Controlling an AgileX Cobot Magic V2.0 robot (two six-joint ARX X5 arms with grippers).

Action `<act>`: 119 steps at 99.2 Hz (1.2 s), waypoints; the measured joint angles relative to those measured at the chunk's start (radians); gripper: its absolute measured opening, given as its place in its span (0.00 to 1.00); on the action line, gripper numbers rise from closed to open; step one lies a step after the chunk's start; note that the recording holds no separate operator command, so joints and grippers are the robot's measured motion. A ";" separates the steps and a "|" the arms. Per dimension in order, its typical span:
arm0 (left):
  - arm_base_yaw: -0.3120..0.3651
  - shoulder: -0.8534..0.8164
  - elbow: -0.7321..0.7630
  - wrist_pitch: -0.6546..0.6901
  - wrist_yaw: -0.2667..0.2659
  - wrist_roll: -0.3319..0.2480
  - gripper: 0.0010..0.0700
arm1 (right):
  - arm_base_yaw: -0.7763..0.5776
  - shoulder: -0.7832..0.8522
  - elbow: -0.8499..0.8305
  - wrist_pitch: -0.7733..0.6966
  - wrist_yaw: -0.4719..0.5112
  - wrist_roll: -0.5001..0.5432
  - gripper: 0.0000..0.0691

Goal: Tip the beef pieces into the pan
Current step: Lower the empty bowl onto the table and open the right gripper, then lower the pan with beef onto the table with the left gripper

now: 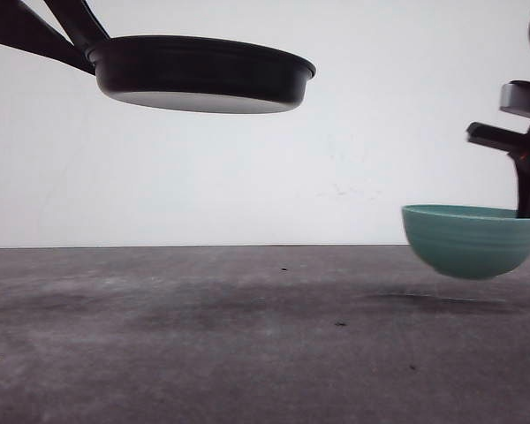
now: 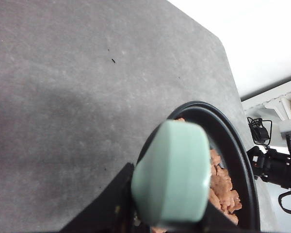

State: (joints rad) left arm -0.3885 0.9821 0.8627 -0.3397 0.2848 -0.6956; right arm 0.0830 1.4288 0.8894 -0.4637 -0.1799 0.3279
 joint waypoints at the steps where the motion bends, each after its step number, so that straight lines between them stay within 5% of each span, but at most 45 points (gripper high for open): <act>1: 0.000 0.000 0.000 0.000 0.000 0.000 0.06 | 0.004 0.003 0.000 -0.001 0.002 -0.001 0.02; 40: 0.000 0.000 0.000 0.000 0.000 0.000 0.06 | 0.093 0.055 0.000 -0.027 0.079 -0.016 0.06; 60: 0.000 0.006 0.000 0.012 -0.004 0.009 0.06 | 0.093 0.021 0.006 -0.031 0.079 -0.017 0.87; 65: 0.000 0.018 0.000 0.031 -0.004 0.016 0.06 | 0.093 -0.002 0.024 -0.047 0.078 -0.017 0.99; 78: 0.002 0.076 0.000 0.082 -0.004 0.027 0.06 | 0.093 -0.108 0.123 -0.110 0.069 -0.017 0.94; 93: 0.010 0.196 0.000 0.180 0.003 0.043 0.06 | 0.125 -0.288 0.249 -0.150 -0.019 -0.044 0.30; 99: 0.014 0.248 0.000 0.211 0.014 0.057 0.06 | 0.150 -0.365 0.276 -0.151 -0.028 -0.057 0.14; 119: 0.036 0.430 0.000 0.286 0.092 0.087 0.06 | 0.198 -0.582 0.286 -0.219 -0.027 -0.066 0.03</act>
State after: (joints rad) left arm -0.3523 1.4117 0.8631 -0.0536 0.3763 -0.6083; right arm 0.2813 0.8471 1.1755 -0.6830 -0.2073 0.2619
